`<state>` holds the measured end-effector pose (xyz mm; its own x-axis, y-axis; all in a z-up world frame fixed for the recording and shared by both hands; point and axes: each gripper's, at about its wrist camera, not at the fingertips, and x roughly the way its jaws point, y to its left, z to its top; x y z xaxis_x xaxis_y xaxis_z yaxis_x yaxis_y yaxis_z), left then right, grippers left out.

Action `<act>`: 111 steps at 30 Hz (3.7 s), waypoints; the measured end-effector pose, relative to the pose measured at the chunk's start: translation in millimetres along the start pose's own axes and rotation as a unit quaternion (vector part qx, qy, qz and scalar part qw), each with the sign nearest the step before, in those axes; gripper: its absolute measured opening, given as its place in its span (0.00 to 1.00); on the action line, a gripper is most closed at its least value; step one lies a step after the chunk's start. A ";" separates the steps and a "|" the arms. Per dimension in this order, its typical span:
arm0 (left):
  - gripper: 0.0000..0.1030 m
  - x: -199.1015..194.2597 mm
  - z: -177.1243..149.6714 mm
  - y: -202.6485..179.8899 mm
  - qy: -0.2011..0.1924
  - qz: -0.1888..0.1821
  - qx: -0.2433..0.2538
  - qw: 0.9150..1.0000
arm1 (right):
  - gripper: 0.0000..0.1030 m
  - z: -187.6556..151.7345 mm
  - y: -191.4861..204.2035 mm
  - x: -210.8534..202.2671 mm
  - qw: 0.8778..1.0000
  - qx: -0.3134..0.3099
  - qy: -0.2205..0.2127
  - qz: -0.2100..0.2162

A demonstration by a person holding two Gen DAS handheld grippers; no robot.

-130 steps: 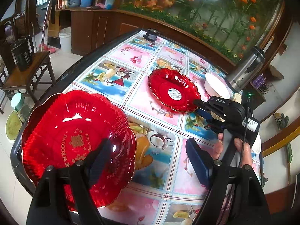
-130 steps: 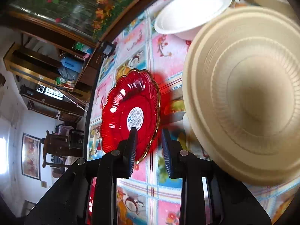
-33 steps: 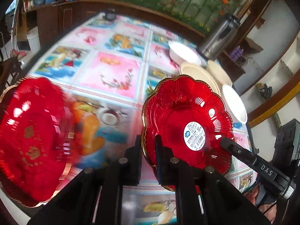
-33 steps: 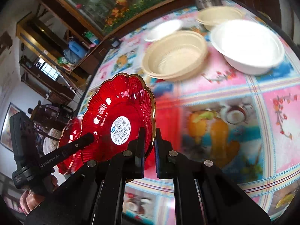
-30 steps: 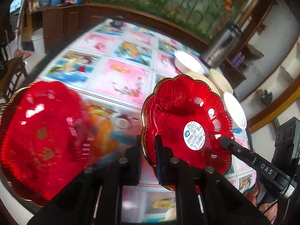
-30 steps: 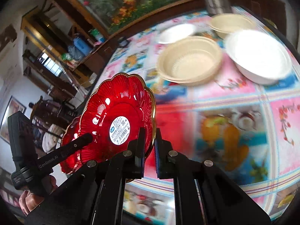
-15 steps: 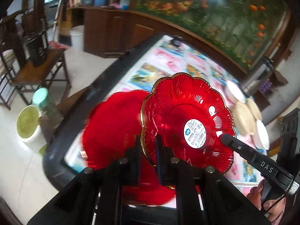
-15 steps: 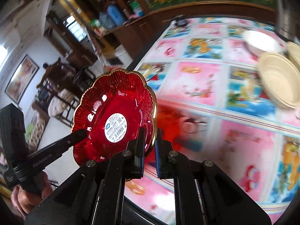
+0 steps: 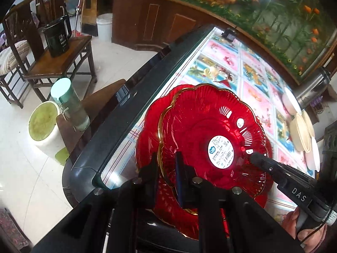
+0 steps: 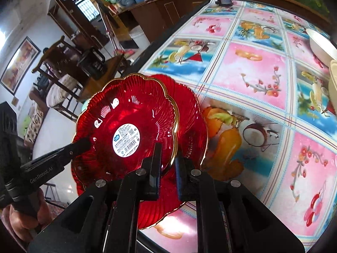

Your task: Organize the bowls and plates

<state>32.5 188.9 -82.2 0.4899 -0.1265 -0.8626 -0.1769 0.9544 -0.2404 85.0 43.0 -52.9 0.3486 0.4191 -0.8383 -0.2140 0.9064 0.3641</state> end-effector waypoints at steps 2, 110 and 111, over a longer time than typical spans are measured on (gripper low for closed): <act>0.15 2.4 0.7 -0.8 0.002 0.004 0.004 1.000 | 0.12 0.6 2.4 1.7 1.000 -0.008 -0.002 -0.012; 0.76 129.1 62.4 -339.5 0.095 -0.048 0.130 0.986 | 0.95 -21.7 -353.9 -128.1 0.890 0.378 -0.192 0.166; 0.76 128.4 63.3 -338.5 0.098 -0.056 0.125 0.986 | 0.95 -21.3 -354.0 -128.5 0.890 0.378 -0.195 0.166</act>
<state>209.3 -133.3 -83.4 0.3157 -0.2609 -0.9123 0.0970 0.9653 -0.2425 96.5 -332.8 -82.8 0.7021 0.5231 -0.4831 0.2594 0.4440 0.8577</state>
